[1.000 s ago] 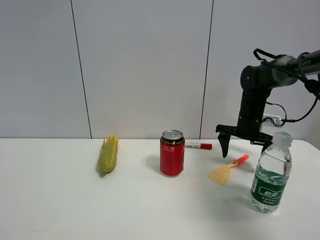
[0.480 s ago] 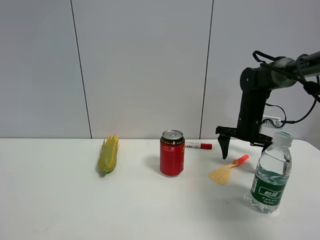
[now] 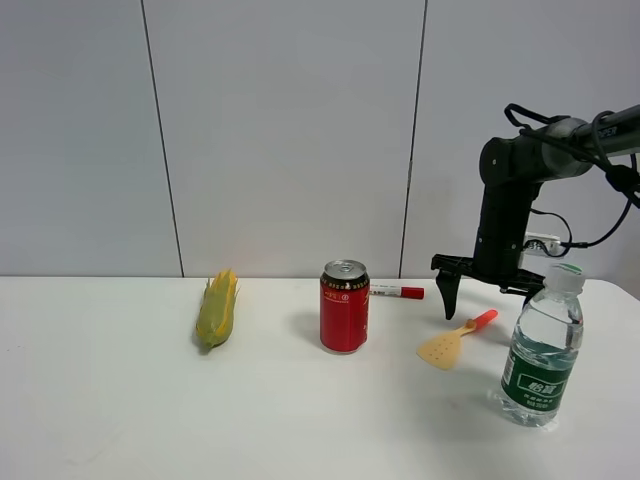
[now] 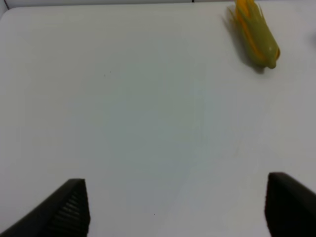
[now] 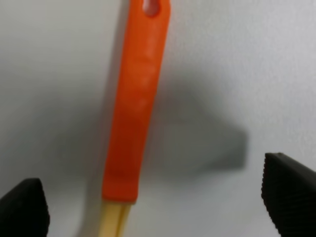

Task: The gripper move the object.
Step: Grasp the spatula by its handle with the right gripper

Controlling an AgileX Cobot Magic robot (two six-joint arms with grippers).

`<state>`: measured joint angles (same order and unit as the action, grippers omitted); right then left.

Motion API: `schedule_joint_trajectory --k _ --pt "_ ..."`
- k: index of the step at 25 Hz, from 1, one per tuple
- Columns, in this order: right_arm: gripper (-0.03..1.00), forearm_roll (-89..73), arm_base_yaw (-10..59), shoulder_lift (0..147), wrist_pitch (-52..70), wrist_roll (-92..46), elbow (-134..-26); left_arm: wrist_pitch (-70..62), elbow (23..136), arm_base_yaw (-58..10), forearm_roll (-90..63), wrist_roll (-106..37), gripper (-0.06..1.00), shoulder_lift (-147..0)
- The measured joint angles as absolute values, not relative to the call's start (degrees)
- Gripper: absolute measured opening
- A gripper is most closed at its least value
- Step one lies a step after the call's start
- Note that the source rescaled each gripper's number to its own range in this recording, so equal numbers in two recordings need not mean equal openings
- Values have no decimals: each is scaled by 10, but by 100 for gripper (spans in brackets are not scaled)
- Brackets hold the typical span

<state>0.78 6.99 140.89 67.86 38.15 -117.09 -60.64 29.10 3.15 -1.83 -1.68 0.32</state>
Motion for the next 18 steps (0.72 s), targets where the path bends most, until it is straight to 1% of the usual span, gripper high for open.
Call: schedule_joint_trajectory --k 3,5,13,18 --pt "92 8 70 1414 677 380 -1171 -606 291 31 -18 -17 100 3" --pt "89 8 70 1415 675 380 -1171 -606 291 31 -18 -17 100 3" --pt "71 12 70 1419 671 378 -1171 -606 291 31 -18 -17 100 3" --pt "64 12 70 1424 669 378 -1172 -606 291 31 -18 -17 100 3"
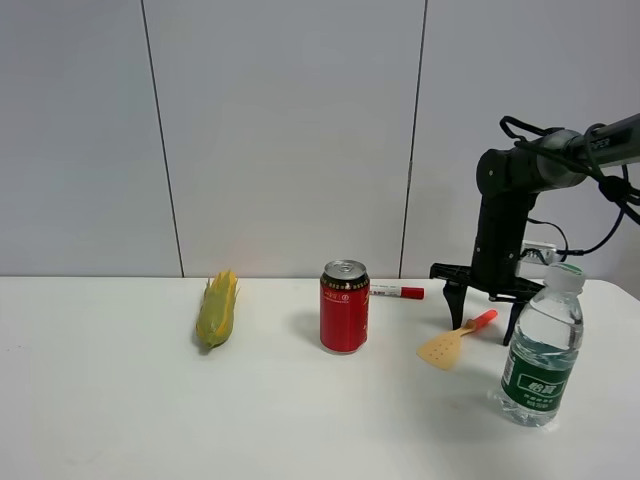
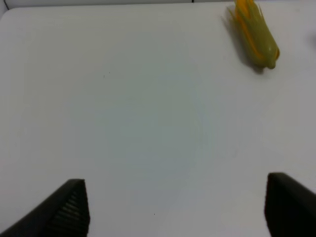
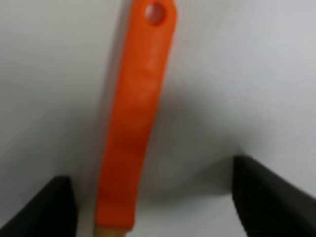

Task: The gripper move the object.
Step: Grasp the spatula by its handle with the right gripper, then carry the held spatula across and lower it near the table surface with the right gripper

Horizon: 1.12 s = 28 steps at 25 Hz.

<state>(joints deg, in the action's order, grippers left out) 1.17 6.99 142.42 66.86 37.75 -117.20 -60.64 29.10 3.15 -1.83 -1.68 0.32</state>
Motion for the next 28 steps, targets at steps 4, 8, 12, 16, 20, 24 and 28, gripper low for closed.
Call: schedule_joint_trajectory --k 4,8,12,16,20,24,28 --pt "49 12 70 1425 665 377 -1172 -606 291 31 -18 -17 100 3" --pt "25 12 71 1425 664 377 -1173 -606 291 31 -18 -17 100 3" --pt "1 14 73 1425 664 377 -1173 -606 291 31 -18 -17 100 3" --pt "0 9 73 1424 656 376 -1173 -606 291 31 -18 -17 100 3" --pt "0 -7 73 1412 628 365 -1173 -606 291 31 -18 -17 100 3" --pt "0 -18 73 1372 596 347 -1173 -606 291 31 -18 -17 100 3" --pt "0 -59 73 1317 563 308 -1173 -606 291 31 -18 -17 100 3"
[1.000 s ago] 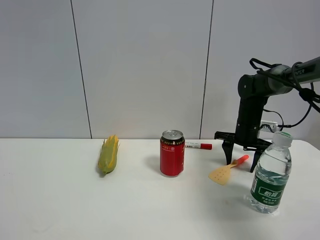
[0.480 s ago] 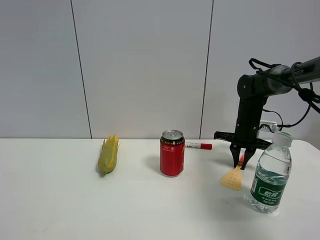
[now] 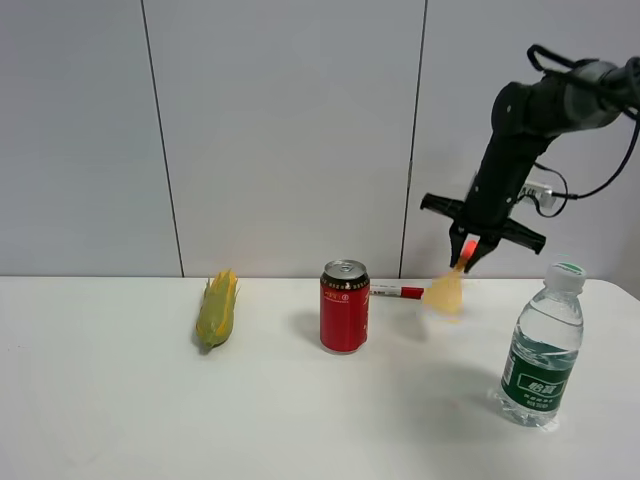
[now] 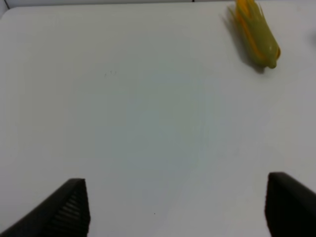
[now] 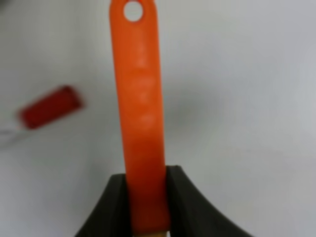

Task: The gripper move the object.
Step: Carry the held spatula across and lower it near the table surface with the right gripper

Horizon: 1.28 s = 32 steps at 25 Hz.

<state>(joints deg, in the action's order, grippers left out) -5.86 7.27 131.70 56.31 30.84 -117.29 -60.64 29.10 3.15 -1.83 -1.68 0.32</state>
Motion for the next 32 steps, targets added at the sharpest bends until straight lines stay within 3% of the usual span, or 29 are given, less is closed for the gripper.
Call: schedule_joint_trajectory --k 6,14,22,32 --pt "0 -160 96 1221 549 165 -1173 -606 291 31 -18 -17 100 3" --pt "0 -240 222 1162 570 -76 -1244 -606 291 31 -18 -17 100 3" --pt "0 -246 348 1216 597 -313 -1394 -606 291 31 -18 -17 100 3" --pt "0 -246 420 1339 674 -612 -1409 -606 291 31 -18 -17 100 3"
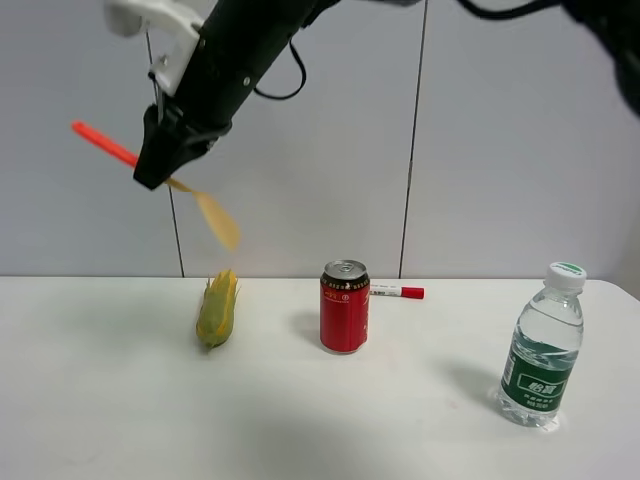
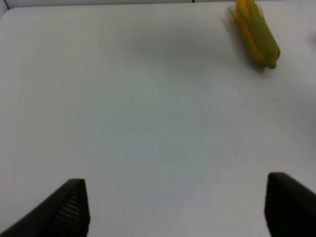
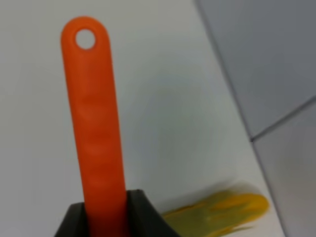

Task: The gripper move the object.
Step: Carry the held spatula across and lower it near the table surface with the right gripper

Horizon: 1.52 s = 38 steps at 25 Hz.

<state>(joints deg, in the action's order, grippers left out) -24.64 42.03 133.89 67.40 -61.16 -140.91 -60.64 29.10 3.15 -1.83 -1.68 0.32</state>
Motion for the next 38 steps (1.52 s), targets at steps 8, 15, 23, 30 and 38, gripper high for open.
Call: schedule_joint_trajectory --k 8,15,23,30,38 --pt "0 -204 422 1427 698 -632 -1410 -606 291 31 -18 -17 100 3" --pt "0 -201 424 1469 697 -632 -1410 -606 291 31 -18 -17 100 3" --pt "0 -181 437 1518 697 -632 -1409 -606 291 31 -18 -17 100 3" --pt "0 -139 437 1539 698 -624 -1409 -606 291 31 -18 -17 100 3" --pt "40 -128 437 1544 677 -591 -1409 -606 291 31 -18 -17 100 3"
